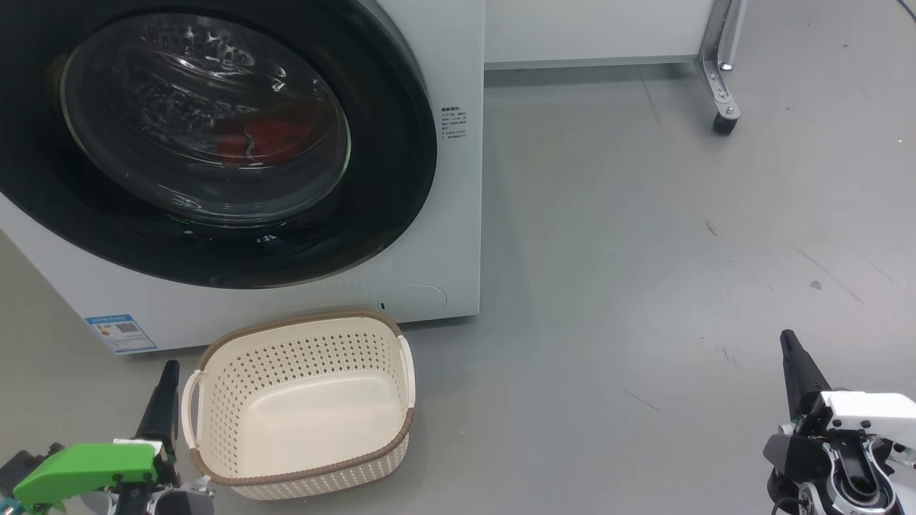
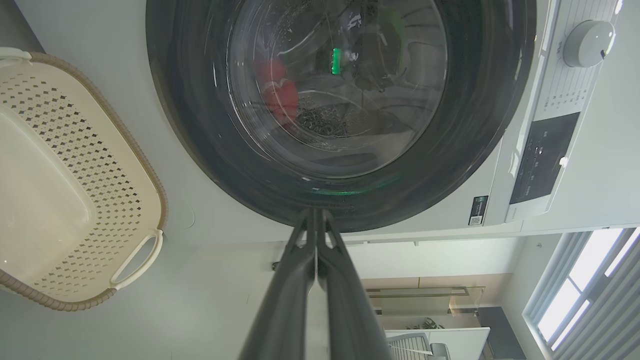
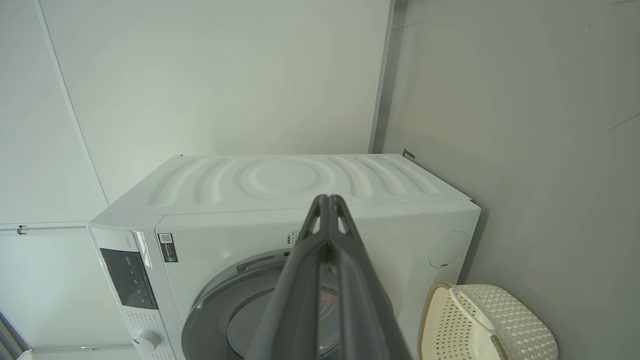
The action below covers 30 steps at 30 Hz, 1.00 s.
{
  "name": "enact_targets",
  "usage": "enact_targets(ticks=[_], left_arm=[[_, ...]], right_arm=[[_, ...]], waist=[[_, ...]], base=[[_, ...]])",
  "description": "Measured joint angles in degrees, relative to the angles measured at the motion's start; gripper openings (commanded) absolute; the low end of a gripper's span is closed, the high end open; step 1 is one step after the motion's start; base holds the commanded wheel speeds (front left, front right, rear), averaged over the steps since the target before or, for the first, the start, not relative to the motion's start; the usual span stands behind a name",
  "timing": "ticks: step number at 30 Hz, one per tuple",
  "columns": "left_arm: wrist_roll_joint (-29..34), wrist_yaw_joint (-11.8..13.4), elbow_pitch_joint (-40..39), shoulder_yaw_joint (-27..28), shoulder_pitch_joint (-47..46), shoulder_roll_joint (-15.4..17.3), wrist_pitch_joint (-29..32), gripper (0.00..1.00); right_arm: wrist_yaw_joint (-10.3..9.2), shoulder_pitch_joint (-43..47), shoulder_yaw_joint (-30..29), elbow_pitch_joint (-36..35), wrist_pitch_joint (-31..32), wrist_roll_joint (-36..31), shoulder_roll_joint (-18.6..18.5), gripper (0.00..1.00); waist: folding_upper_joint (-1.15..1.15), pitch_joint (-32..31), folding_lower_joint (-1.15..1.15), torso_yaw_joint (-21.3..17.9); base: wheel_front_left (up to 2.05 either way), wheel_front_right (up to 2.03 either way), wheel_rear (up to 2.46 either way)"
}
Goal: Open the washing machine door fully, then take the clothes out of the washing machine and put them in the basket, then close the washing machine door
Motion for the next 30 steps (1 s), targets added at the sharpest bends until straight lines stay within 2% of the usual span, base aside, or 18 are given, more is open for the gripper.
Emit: enact_targets(ticks=[30], left_arm=[[0.0,0.0,0.0,0.0,0.0,0.0,0.0,0.00]], right_arm=[[0.00,0.0,0.0,0.0,0.0,0.0,0.0,0.00]], waist=[[0.00,0.0,0.00,0.0]], base=[[0.00,0.00,0.00]])
